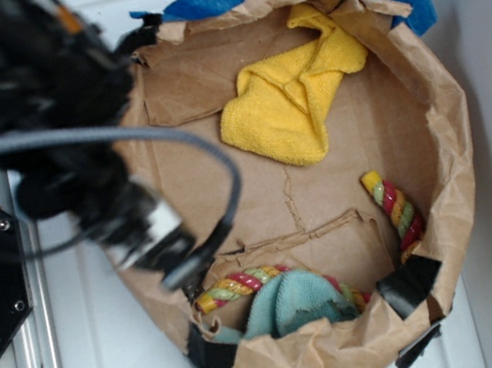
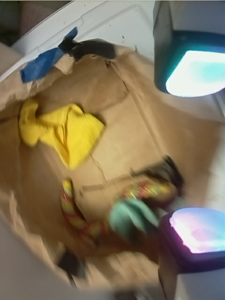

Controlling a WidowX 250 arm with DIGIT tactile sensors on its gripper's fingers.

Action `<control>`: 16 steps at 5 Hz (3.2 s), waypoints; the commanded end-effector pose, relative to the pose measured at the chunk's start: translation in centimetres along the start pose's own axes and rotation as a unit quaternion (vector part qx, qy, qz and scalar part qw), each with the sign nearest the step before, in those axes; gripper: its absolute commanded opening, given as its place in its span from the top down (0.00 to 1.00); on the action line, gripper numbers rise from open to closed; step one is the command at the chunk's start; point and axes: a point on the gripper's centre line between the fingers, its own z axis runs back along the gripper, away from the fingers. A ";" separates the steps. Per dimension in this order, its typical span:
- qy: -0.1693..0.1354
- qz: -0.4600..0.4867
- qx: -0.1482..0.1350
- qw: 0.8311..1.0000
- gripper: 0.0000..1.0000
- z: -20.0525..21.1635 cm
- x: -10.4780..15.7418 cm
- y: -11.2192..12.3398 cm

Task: Grab the yellow cloth.

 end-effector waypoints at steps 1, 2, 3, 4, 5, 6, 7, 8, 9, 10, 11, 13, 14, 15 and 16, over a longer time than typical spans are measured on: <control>-0.018 -0.005 -0.009 1.000 0.00 0.8 0.4 -0.2; -0.018 -0.005 -0.009 1.000 0.00 0.8 0.4 -0.2; -0.038 0.049 0.025 0.998 0.00 -3.1 2.6 -1.6; -0.043 0.064 0.046 0.996 0.00 -4.6 3.4 -3.0; -0.025 0.081 0.075 0.994 0.00 -7.6 3.8 -3.6; -0.054 0.054 0.061 0.995 0.00 -9.4 5.6 -2.5; -0.081 0.057 0.052 0.994 0.00 -10.4 9.8 -1.4; -0.096 0.070 0.057 0.991 0.00 -11.3 12.4 -0.4; -0.093 0.068 0.067 0.991 0.00 -12.3 12.7 0.0; -0.084 0.048 0.074 0.993 0.00 -13.7 6.0 -1.8; -0.069 0.022 0.078 0.994 0.00 -13.8 0.6 -0.9; -0.064 0.011 0.081 0.995 0.00 -13.5 0.0 0.7; -0.060 0.051 0.090 0.993 0.00 -13.7 2.0 1.0; -0.056 0.078 0.084 0.992 0.00 -13.2 5.4 0.8; -0.058 0.077 0.084 0.992 0.00 -13.1 7.6 0.8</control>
